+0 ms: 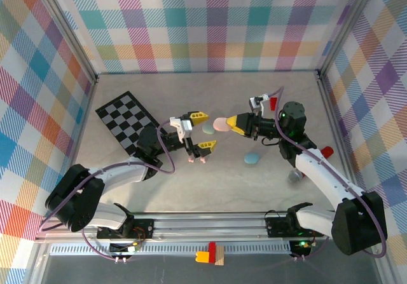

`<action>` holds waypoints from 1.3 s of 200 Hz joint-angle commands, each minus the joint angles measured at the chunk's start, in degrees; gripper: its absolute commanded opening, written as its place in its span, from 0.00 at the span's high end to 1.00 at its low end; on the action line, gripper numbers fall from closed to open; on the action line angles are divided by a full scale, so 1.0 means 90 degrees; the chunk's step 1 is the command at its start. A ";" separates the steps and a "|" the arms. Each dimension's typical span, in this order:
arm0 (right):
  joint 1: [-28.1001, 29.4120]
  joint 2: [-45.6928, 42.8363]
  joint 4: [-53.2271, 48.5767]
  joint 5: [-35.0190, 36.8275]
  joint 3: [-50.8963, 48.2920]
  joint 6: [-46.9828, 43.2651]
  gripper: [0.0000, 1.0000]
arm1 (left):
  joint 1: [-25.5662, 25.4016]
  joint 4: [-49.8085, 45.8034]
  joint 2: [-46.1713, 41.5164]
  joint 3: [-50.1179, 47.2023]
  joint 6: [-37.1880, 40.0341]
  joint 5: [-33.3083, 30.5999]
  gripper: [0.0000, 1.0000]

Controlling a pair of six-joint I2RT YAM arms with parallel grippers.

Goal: Insert wireless bluetooth earbuds into charging case

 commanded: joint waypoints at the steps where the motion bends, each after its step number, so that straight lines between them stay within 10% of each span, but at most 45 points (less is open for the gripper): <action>1: -0.0036 0.0055 -0.0254 -0.0336 0.0312 0.0061 1.00 | -0.0053 -0.0377 0.0082 0.0458 0.0408 0.0255 0.12; 137: -0.0032 0.0233 -0.0849 -0.0222 0.0410 -0.0314 1.00 | -0.0332 -0.1735 0.0326 0.1040 0.0202 -0.0273 0.46; 201: -0.0078 0.0142 -0.3471 0.1509 0.0605 -0.2440 0.52 | -0.0195 -0.2140 0.0422 0.0853 0.0205 -0.0784 0.18; 260: 0.0082 -0.0284 -0.5557 0.3509 0.0508 -0.3655 0.33 | 0.0088 -0.1534 0.0158 0.0076 -0.0431 -0.1046 0.08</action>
